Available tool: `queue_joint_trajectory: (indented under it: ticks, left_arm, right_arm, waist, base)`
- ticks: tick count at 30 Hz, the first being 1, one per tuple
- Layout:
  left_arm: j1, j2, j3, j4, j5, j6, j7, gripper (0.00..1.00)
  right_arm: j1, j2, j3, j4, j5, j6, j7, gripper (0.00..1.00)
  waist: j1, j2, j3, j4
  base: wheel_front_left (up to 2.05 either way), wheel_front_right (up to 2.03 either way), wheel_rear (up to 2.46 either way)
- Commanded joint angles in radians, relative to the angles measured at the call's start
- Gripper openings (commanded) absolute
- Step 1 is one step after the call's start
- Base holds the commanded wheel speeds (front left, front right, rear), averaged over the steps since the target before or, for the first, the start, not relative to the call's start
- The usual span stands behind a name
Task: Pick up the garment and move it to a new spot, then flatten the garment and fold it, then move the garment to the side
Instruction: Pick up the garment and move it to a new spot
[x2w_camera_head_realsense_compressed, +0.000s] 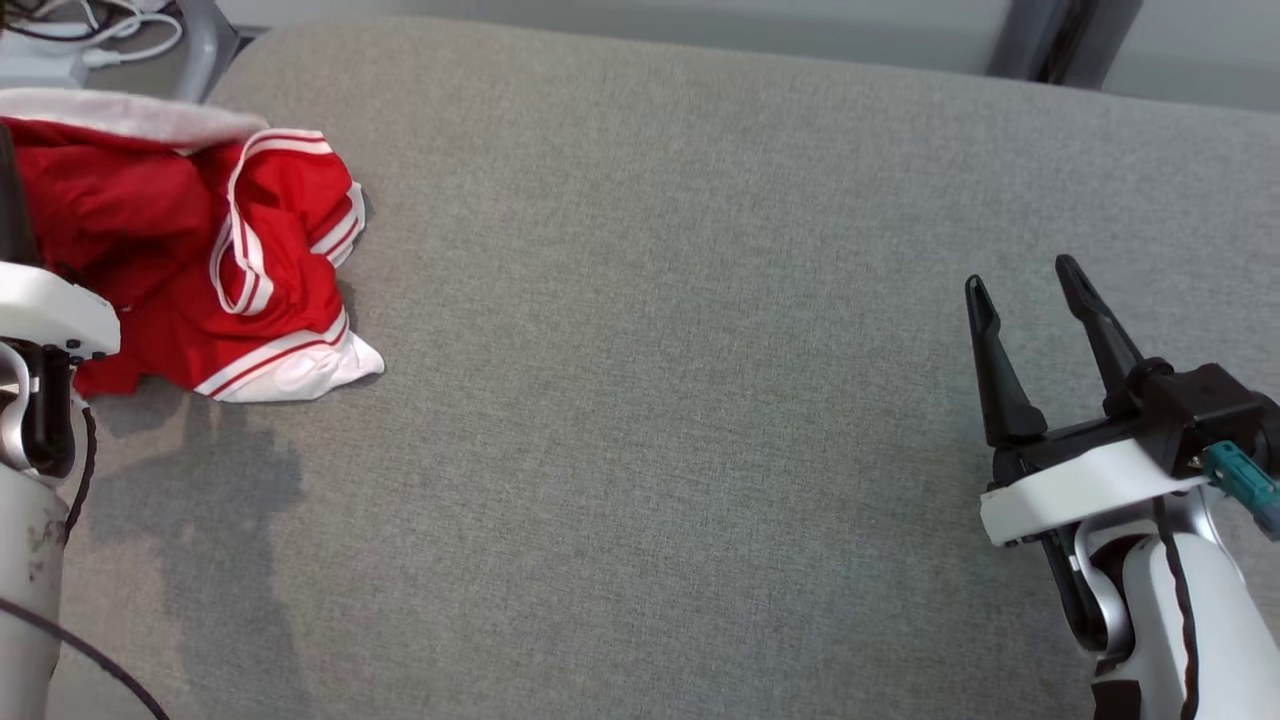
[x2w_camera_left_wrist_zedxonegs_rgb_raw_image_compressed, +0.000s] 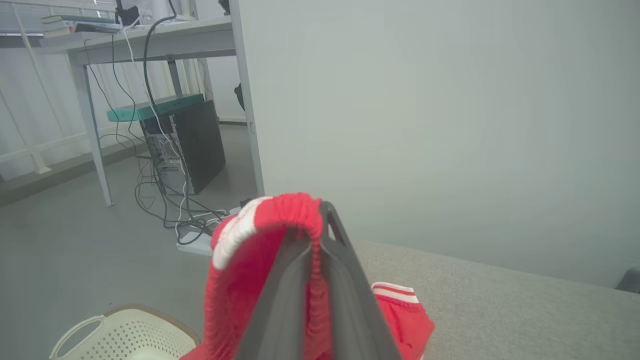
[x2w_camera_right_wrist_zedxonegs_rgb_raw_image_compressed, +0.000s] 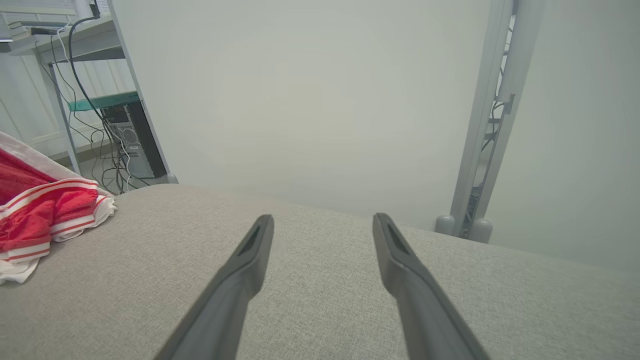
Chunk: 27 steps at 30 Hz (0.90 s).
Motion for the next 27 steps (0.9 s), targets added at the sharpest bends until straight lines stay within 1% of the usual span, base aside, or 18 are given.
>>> queue_joint_trajectory:
  ticks: [1, 7, 11, 12, 18, 22, 24, 27]
  left_arm:
    - [0.043, 0.009, 0.014, -0.067, 0.016, 0.02, -0.005, 0.0]
    - [0.227, -0.009, 0.034, -0.359, 0.042, 0.116, 0.004, 0.0]
    - [0.366, -0.016, 0.03, -0.563, 0.053, 0.181, 0.057, 0.0]
    - [0.366, -0.016, 0.03, -0.563, 0.053, 0.181, 0.057, 0.0]
    - [0.542, -0.035, 0.02, -0.812, 0.072, 0.265, 0.122, 0.0]
    - [0.609, -0.036, -0.003, -0.938, 0.095, 0.292, 0.153, 0.0]
    - [0.625, -0.033, -0.023, -0.993, 0.112, 0.298, 0.169, 0.0]
    - [0.628, -0.03, -0.061, -1.052, 0.13, 0.286, 0.193, 0.0]
  right_arm:
    - [0.019, 0.001, -0.004, 0.006, 0.005, 0.0, -0.013, 1.0]
    - [0.047, 0.012, -0.012, 0.007, 0.014, 0.0, -0.029, 1.0]
    - [0.065, 0.015, -0.018, 0.004, 0.021, 0.0, -0.033, 1.0]
    - [0.065, 0.015, -0.018, 0.004, 0.021, 0.0, -0.033, 1.0]
    - [0.079, 0.016, -0.025, 0.002, 0.03, 0.0, -0.036, 1.0]
    - [0.087, 0.016, -0.027, -0.002, 0.04, 0.0, -0.037, 1.0]
    - [0.089, 0.016, -0.032, -0.007, 0.045, 0.0, -0.037, 1.0]
    - [0.089, 0.016, -0.037, -0.017, 0.049, 0.0, -0.032, 1.0]
  waist:
    - [0.0, -0.0001, -0.037, -0.01]
    - [0.0, -0.0001, -0.099, -0.035]
    - [0.0, -0.0001, -0.122, -0.055]
    - [0.0, -0.0001, -0.122, -0.055]
    - [0.0, -0.0001, -0.141, -0.095]
    - [0.0, -0.0001, -0.146, -0.136]
    - [0.0, -0.0001, -0.146, -0.158]
    - [0.0, -0.0001, -0.142, -0.199]
  base:
    - [0.0, 0.0, 0.0]
    - [0.0, 0.0, 0.0]
    - [0.0, 0.0, 0.0]
    - [0.0, 0.0, 0.0]
    - [0.0, 0.0, 0.0]
    - [0.0, 0.0, 0.0]
    - [0.0, 0.0, 0.0]
    - [0.0, 0.0, 0.0]
